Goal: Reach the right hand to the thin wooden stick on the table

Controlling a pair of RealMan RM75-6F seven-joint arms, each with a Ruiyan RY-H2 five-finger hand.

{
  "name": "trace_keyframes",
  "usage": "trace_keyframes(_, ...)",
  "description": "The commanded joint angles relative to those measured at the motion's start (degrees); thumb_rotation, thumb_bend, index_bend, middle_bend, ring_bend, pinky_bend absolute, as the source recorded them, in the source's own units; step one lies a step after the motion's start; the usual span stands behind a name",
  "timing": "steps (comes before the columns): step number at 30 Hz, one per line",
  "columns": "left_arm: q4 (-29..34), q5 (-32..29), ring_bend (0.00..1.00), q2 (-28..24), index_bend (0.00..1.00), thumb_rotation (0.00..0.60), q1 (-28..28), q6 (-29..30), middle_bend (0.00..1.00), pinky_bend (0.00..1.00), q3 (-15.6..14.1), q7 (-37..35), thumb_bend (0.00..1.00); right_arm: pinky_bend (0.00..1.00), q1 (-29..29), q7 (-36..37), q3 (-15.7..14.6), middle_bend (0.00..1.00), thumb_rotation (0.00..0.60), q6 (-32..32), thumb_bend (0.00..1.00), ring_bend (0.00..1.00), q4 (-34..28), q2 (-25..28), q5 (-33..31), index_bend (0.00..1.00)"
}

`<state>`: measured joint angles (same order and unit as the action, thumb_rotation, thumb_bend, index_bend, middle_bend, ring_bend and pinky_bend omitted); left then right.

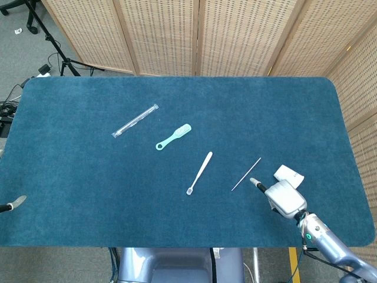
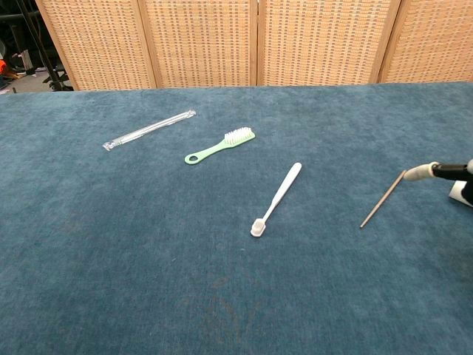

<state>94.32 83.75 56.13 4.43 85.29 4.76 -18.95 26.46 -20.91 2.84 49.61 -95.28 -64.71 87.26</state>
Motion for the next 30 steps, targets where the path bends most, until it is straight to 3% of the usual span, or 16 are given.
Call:
trace_keyframes(1,-0.10,-0.21,0.00,-0.10,0.00,0.600,0.03,-0.24,0.00,0.00,0.02,-0.36,0.00,0.94,3.43,-9.04,1.82,0.70,0.600,-5.12,1.00,0.85,-1.69,-3.09,-10.01,0.00)
trace_keyframes(11,-0.47,-0.67,0.00,-0.37,0.00,0.600,0.35,-1.36,0.00,0.00,0.04,-1.50,0.00,0.94,7.71,-21.80,1.36,0.71,0.600,-4.24,1.00,0.85,-3.94,-6.71,-24.12,0.00)
trace_keyframes(19,-1.15,-0.62,0.00,-0.70,0.00,0.600,0.34,-1.57,0.00,0.00,0.04,-3.31,0.00,0.94,10.77,-27.46,-0.32,0.71,0.600,-2.00,1.00,0.86,-3.50,-9.39,-32.70,0.00)
trace_keyframes(30,-1.22,-0.45,0.00,-0.82,0.00,0.600,0.27,-1.44,0.00,0.00,0.00,-3.71,0.00,0.94,12.91,-28.01,-2.37,0.71,0.600,0.33,1.00,0.86,-4.56,-8.67,-36.20,0.00)
